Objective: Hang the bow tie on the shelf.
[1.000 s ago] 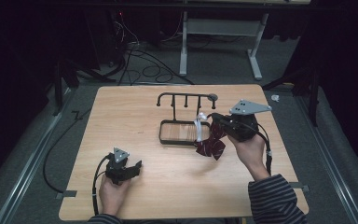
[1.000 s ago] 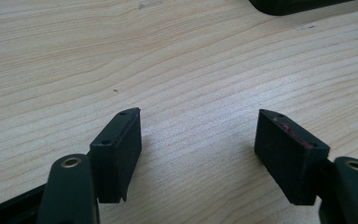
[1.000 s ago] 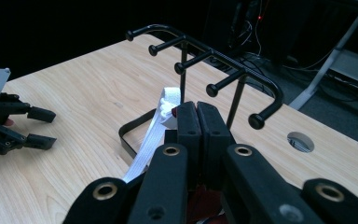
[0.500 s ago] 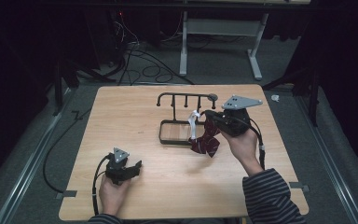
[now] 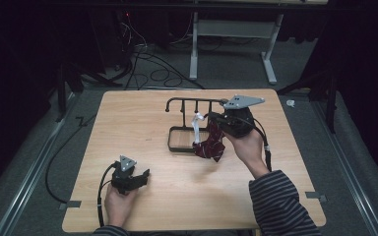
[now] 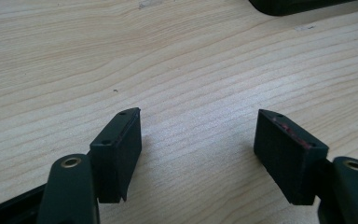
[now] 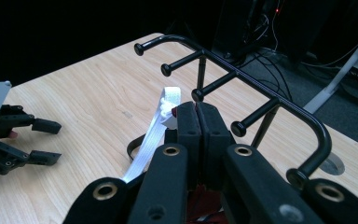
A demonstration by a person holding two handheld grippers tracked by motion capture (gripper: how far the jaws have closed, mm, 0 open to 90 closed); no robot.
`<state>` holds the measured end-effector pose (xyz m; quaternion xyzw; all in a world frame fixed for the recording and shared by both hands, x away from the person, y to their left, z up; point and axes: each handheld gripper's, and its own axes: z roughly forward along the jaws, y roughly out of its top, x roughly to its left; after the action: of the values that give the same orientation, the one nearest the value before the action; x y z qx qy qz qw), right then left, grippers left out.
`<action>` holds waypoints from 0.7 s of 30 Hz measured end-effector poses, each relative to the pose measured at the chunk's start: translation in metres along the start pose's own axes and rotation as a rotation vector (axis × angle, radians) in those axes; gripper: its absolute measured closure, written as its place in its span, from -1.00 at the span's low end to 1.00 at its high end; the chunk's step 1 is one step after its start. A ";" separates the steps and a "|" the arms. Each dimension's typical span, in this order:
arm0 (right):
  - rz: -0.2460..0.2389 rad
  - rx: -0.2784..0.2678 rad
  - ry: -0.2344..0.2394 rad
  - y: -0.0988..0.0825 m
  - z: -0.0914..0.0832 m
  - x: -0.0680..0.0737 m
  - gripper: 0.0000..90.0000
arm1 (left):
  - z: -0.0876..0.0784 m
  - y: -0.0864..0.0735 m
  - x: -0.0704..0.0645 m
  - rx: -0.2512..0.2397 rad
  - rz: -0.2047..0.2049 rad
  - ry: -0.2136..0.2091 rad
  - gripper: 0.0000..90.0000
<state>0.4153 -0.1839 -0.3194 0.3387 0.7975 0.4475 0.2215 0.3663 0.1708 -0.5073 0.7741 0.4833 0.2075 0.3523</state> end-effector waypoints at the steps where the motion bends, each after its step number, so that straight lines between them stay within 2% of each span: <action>1: -0.001 -0.001 0.001 0.001 0.001 0.000 1.00 | 0.000 0.000 0.000 0.000 0.000 0.000 -0.28; 9: -0.005 0.001 0.002 0.011 0.010 0.000 1.00 | 0.000 0.000 0.000 0.001 -0.001 -0.002 -0.27; 21: 0.010 0.024 0.000 0.015 0.027 -0.002 1.00 | 0.000 0.000 0.000 -0.004 -0.005 -0.003 -0.28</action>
<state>0.4395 -0.1650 -0.3195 0.3456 0.8010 0.4389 0.2152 0.3665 0.1712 -0.5074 0.7726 0.4842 0.2063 0.3549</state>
